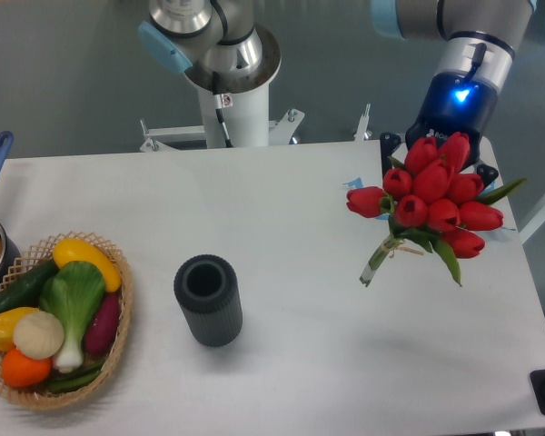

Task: Place the flowers on the table
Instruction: 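Hold the red tulip bunch in the gripper and lift it slightly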

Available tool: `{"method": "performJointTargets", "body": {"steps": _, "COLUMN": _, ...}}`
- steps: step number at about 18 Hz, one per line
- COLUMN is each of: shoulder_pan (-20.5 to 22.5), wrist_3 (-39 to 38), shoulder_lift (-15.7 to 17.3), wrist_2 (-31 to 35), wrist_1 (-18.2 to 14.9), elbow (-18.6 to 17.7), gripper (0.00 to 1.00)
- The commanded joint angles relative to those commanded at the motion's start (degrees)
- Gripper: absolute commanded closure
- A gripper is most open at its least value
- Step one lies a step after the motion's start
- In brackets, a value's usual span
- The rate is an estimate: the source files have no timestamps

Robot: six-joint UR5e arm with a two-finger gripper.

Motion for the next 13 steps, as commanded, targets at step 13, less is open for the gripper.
{"method": "performJointTargets", "body": {"steps": 13, "shoulder_pan": -1.05, "wrist_3": -0.09, "shoulder_lift": 3.42, "wrist_2": 16.58, "wrist_1": -0.35, "elbow": -0.78, "gripper": 0.6}}
